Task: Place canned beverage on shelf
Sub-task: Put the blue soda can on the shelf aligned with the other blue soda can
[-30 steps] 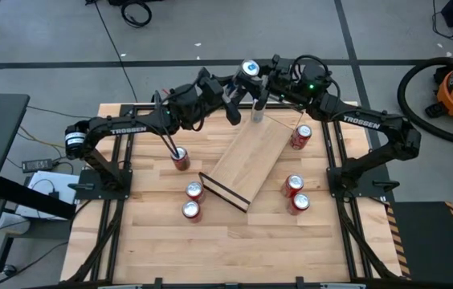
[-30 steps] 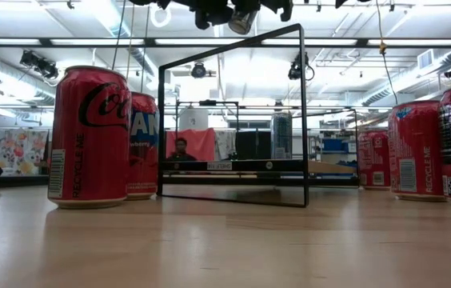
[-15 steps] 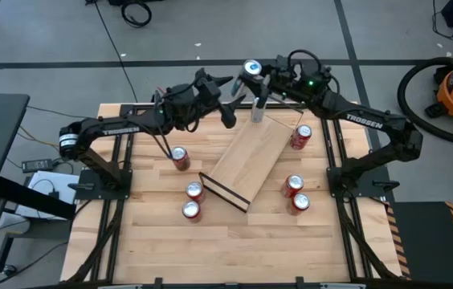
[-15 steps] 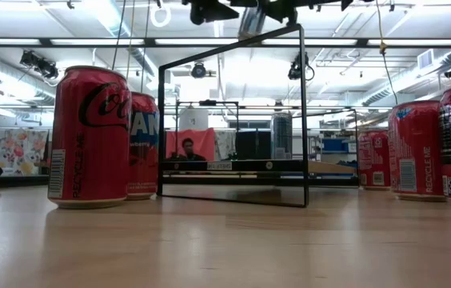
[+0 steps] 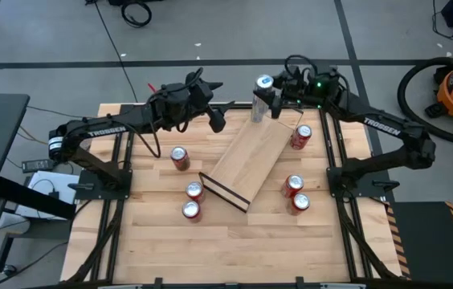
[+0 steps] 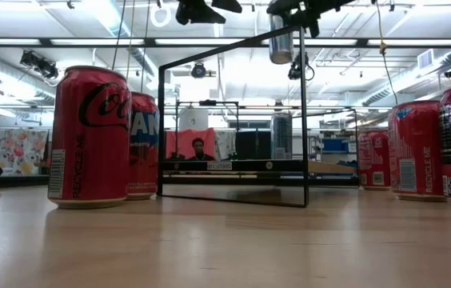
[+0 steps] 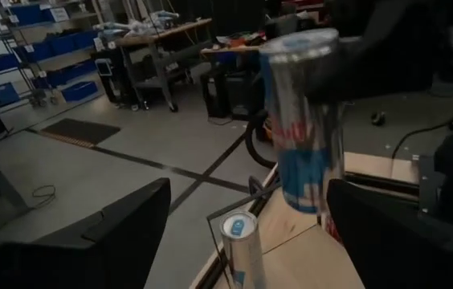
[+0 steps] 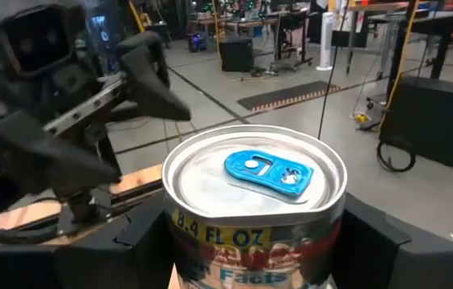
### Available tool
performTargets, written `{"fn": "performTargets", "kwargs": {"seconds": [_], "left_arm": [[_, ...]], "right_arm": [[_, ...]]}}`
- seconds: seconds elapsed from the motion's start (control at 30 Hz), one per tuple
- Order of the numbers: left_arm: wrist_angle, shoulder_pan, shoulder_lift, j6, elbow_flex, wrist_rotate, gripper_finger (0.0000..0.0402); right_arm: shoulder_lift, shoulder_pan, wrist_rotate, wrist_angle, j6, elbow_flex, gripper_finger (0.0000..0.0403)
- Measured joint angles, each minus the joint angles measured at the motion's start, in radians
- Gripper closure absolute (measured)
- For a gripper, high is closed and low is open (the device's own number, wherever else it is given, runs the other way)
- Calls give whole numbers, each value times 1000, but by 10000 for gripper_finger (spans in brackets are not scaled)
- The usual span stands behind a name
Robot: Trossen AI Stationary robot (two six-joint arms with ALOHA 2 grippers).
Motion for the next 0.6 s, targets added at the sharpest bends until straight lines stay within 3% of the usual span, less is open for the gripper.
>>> {"fn": "performTargets", "kwargs": {"seconds": [0.33, 0.6], "left_arm": [[-13, 0, -2, -28, 0, 0, 54], [-13, 0, -2, -49, 0, -1, 54]], "right_arm": [[-88, 0, 58, 293, 42, -319, 141], [-88, -4, 149, 349, 3, -456, 141]]}}
